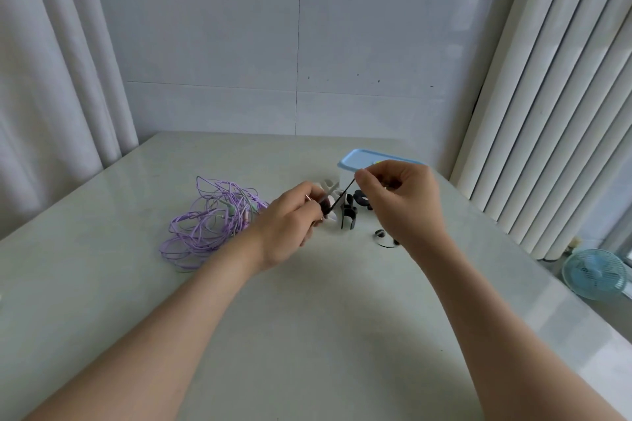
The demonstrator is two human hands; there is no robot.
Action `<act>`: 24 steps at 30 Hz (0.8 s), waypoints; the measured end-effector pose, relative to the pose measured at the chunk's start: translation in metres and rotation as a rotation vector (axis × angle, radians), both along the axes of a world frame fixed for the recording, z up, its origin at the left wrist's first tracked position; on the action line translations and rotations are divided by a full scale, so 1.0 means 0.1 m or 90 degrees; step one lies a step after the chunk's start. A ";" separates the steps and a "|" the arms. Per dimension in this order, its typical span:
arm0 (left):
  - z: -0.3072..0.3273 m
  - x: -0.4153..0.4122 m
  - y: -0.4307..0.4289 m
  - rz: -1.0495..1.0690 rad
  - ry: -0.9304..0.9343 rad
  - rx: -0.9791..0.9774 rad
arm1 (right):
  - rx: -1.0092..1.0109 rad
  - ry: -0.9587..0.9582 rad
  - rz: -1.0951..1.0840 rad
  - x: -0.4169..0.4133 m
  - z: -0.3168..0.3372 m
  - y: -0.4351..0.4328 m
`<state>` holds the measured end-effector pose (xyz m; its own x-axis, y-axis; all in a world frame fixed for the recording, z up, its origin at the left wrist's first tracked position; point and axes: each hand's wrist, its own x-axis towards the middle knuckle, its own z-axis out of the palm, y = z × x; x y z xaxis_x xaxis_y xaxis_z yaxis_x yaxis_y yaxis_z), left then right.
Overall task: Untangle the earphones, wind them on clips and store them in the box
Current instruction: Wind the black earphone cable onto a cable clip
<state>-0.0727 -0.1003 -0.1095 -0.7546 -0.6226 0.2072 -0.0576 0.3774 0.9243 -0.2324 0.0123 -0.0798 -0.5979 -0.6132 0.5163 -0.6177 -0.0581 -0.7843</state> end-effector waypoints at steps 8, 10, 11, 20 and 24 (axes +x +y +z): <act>0.15 -0.01 0.09 -0.064 0.102 0.140 | 0.032 0.185 -0.060 -0.04 -0.14 -0.11; 0.13 -0.01 0.07 -0.083 0.124 0.178 | 0.082 0.194 -0.038 -0.04 -0.18 -0.12; 0.12 -0.01 0.07 -0.091 0.132 0.198 | 0.105 0.199 -0.021 -0.04 -0.19 -0.13; 0.09 0.00 0.04 -0.029 0.212 0.202 | 0.136 0.194 0.014 -0.04 -0.20 -0.13; 0.12 -0.02 0.08 -0.036 0.278 0.301 | 0.187 0.226 0.089 0.02 -0.21 -0.10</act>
<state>-0.0742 -0.0928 -0.0979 -0.6974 -0.6832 0.2164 0.3697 -0.0844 0.9253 -0.2305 0.0020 -0.1005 -0.3170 -0.8257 0.4667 -0.8526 0.0326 -0.5215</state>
